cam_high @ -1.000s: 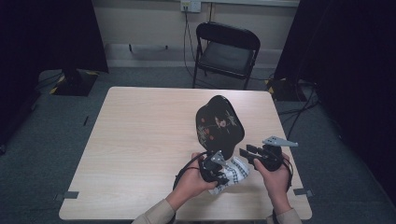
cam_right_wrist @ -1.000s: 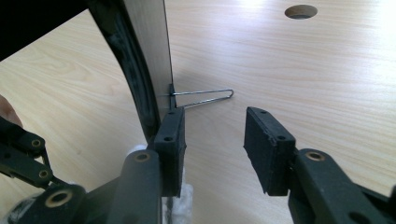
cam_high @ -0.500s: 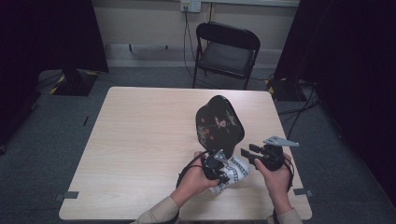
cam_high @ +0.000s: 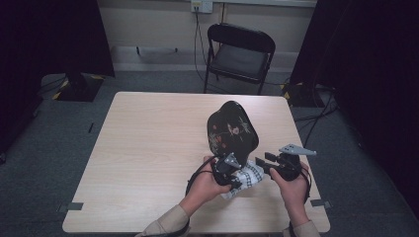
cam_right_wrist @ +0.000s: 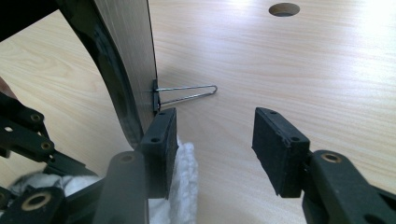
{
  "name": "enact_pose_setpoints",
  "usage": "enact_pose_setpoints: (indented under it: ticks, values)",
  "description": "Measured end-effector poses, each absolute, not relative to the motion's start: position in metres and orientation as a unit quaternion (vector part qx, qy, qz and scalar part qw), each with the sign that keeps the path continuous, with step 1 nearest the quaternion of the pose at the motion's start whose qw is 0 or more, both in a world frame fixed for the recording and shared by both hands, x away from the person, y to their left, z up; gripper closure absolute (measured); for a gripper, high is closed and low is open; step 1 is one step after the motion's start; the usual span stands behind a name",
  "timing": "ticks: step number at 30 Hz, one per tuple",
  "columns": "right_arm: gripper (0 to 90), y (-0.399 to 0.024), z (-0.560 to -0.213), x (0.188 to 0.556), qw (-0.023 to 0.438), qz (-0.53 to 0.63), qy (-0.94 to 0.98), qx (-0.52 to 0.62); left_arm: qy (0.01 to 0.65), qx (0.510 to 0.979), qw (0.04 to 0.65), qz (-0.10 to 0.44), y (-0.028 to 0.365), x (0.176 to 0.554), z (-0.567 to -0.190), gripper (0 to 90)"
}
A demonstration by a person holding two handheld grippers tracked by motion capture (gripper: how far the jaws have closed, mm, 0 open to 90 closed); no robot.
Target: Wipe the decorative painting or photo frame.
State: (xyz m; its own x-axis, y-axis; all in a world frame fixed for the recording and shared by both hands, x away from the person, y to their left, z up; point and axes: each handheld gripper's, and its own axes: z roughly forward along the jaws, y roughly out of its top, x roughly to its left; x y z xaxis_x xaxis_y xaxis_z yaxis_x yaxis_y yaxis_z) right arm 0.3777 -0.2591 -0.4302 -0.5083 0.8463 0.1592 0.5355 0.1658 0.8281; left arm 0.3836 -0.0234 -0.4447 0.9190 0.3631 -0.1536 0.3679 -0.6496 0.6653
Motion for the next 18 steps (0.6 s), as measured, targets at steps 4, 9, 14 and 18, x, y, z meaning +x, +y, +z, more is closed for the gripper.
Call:
enact_pose_setpoints:
  ticks: [4, 9, 14, 18]
  values:
    - [50.4, -0.260, -0.429, 0.377, 0.177, 0.450, 0.742, 0.465, 0.200, 0.907, 0.371, 0.003, -0.023, 0.385, -0.436, 75.4]
    - [50.4, -0.261, -0.429, 0.377, 0.182, 0.450, 0.740, 0.465, 0.200, 0.905, 0.376, 0.010, -0.021, 0.385, -0.427, 75.6]
    - [50.4, -0.261, -0.428, 0.376, 0.188, 0.446, 0.740, 0.466, 0.193, 0.904, 0.381, 0.016, -0.019, 0.385, -0.415, 75.8]
    - [50.4, -0.262, -0.427, 0.376, 0.190, 0.447, 0.738, 0.468, 0.188, 0.903, 0.385, 0.023, -0.018, 0.383, -0.404, 76.0]
